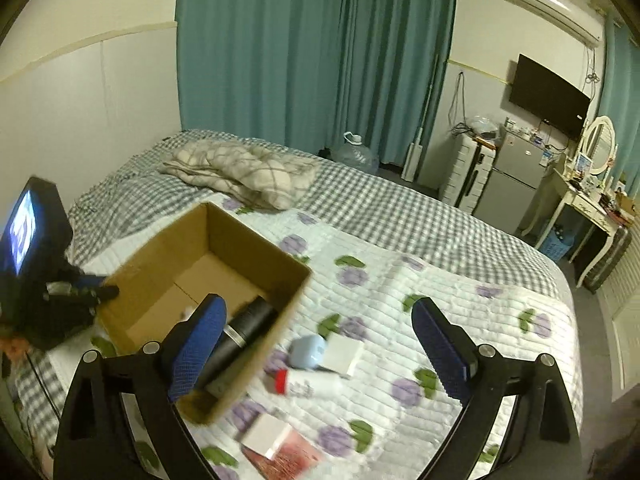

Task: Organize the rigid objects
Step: 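Place the black cylinder upright in the box and release it, then grasp the white charger on the red card with the right tool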

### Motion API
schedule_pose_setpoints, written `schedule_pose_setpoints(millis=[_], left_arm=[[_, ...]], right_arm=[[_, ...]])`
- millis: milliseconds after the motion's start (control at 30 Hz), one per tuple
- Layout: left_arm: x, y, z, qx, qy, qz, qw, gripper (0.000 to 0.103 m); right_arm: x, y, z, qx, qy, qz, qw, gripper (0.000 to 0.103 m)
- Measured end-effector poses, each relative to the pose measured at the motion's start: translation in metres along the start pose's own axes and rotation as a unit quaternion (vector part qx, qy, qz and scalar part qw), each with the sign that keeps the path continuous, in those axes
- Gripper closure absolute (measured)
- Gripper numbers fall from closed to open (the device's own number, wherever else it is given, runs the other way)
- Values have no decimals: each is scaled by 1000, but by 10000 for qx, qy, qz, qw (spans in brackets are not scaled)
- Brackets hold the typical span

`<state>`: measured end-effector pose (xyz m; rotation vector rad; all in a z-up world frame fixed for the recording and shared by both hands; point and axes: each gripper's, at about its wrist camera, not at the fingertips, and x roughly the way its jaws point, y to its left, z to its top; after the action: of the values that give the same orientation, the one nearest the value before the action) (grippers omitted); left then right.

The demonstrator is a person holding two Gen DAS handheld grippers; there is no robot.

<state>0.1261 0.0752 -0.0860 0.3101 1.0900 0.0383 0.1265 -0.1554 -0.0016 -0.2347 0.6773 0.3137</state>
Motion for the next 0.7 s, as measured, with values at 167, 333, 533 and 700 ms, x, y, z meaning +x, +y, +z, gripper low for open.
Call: schedule_pose_setpoints(millis=[167,333,533,700], left_arm=[[-1,-1,0,4,9,34,10000,95],[-1,-2,1,11,15,61,10000,95],[-2,-3,2,28,24,91,10000,95],[-2,-3,2,35,25,91,9999,95]], right_arm=[[-7,-11,-24,-48,141,-148,9998,9],[2,-9,-56,-32,375,-134,9992,9],[30,5,-98,75,846,109,9963,9],[55,18,-126,171,1197,345,9921,9]])
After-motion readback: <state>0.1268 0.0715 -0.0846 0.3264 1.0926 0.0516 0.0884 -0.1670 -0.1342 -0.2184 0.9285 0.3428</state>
